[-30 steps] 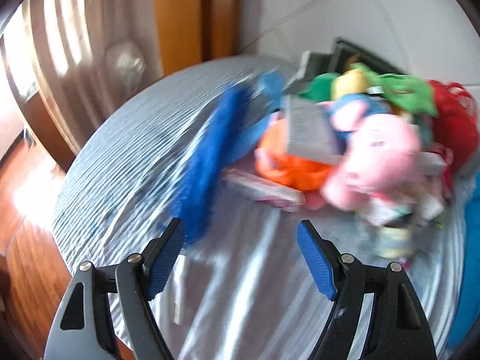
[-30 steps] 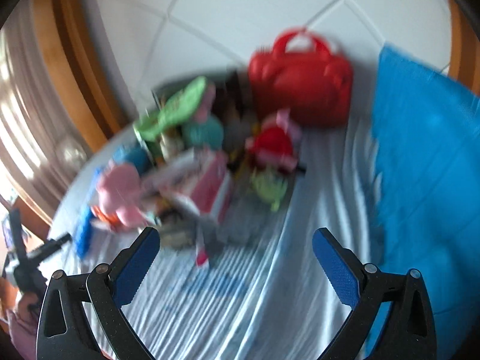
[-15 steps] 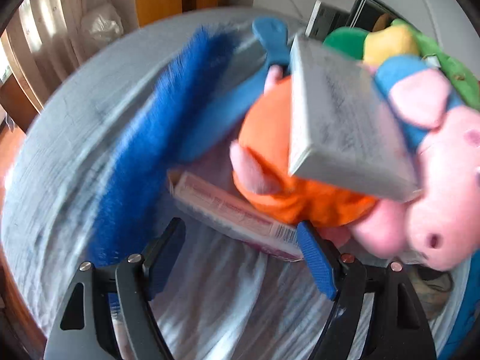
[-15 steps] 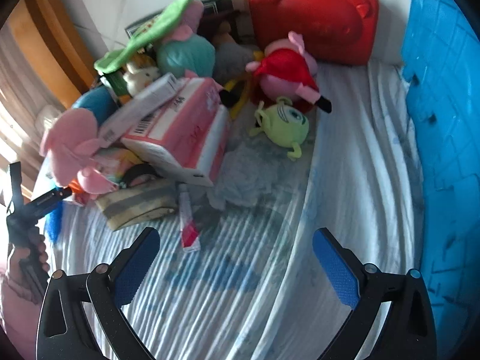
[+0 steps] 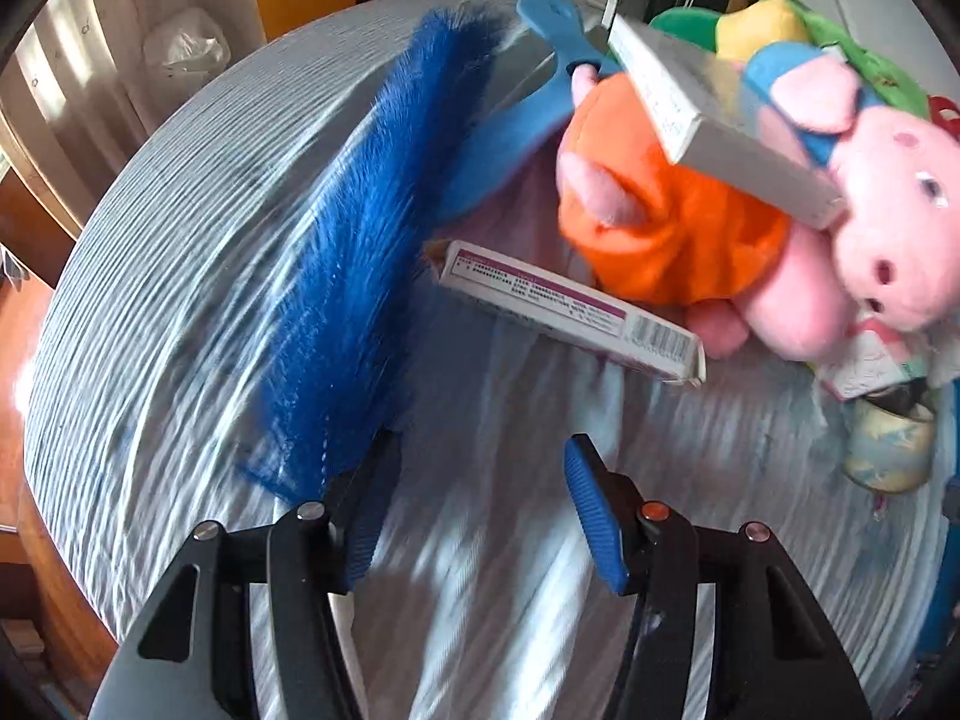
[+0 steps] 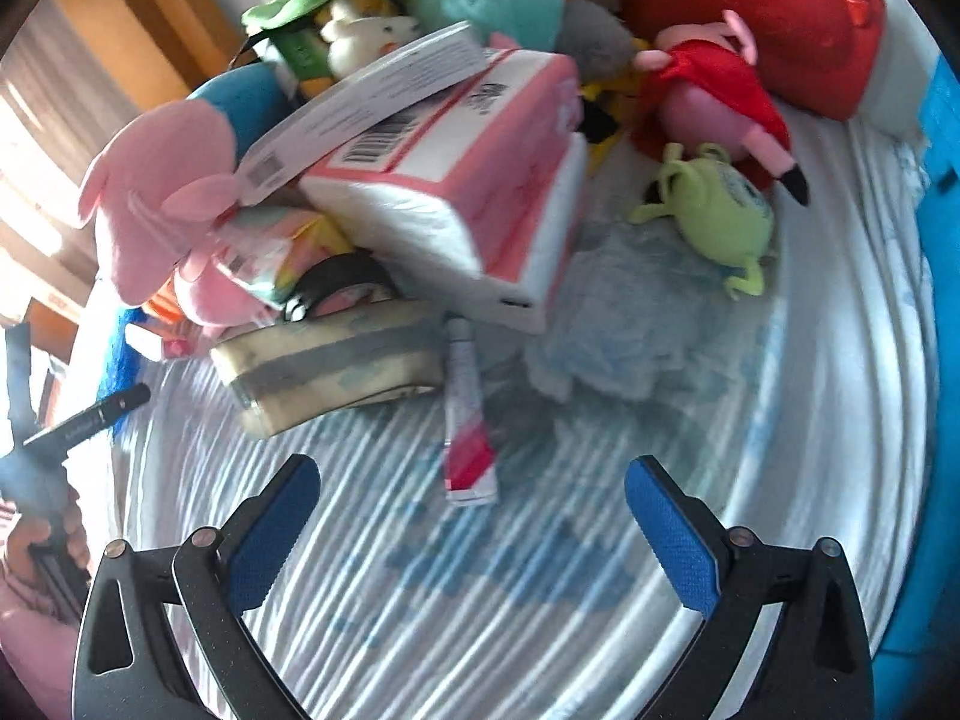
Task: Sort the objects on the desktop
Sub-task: 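Move both tools back to the pile on the bed, then grasp the ointment tube box with the left tool while the right tool grasps the tape roll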
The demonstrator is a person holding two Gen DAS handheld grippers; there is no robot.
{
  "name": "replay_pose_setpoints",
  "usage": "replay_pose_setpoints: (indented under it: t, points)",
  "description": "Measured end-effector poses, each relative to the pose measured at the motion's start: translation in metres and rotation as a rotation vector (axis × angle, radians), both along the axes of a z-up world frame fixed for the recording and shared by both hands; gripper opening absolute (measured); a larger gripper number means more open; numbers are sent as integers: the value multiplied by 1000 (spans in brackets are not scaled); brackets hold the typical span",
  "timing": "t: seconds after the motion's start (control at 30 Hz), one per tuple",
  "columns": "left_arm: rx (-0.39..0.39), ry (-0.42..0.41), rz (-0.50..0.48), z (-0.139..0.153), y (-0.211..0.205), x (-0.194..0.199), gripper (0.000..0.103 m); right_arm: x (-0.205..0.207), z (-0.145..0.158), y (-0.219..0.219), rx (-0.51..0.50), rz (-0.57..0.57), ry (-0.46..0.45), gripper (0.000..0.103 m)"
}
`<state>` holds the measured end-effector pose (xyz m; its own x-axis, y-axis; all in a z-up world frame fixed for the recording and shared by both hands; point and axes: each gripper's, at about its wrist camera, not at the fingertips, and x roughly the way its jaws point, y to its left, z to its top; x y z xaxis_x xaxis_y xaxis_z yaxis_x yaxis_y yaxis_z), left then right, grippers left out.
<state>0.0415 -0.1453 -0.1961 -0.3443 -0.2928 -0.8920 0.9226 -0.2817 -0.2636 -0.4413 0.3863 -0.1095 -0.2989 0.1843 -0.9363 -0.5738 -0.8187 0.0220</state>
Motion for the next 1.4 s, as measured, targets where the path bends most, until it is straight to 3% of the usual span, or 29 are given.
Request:
replay_pose_setpoints:
  t: [0.23, 0.37, 0.43, 0.57, 0.77, 0.9, 1.0, 1.07, 1.1, 1.13, 1.2, 1.23, 1.4]
  points:
    - [-9, 124, 107, 35, -20, -19, 56, 10, 0, -2, 3, -35, 0, 103]
    - [88, 113, 158, 7, -44, -51, 56, 15, -3, 3, 2, -58, -4, 103]
    - [102, 145, 178, -4, -49, -59, 59, 18, -2, 4, 7, -71, -1, 103]
    - [87, 111, 136, 0, -50, -67, 50, 13, -6, 1, 9, -81, 5, 103]
    - [69, -22, 16, -3, -24, -42, 30, -10, -9, -5, -83, -72, 51, 103]
    - [39, -74, -27, -3, -16, -32, 28, -42, -15, -9, -177, -49, 85, 103]
    - [45, -45, -30, 1, -17, -34, 28, -61, -28, -11, -203, -48, 65, 83]
    - [43, -37, -44, 5, -19, -39, 28, -66, -32, -11, -243, -44, 74, 61]
    - [38, -40, -61, 8, -19, -43, 28, -67, -30, -15, -213, -32, 51, 48]
    - [35, -43, -70, 9, -19, -45, 28, -69, -27, -20, -165, -9, 18, 27]
    - [33, -53, -90, 14, -18, -50, 28, -67, -20, -31, -4, 39, -86, 16]
    - [34, -53, -96, 16, -19, -50, 28, -64, -17, -32, 30, 53, -116, 14]
    - [29, -57, -145, 31, -13, -53, 28, -32, -18, -22, 82, 80, -268, 14]
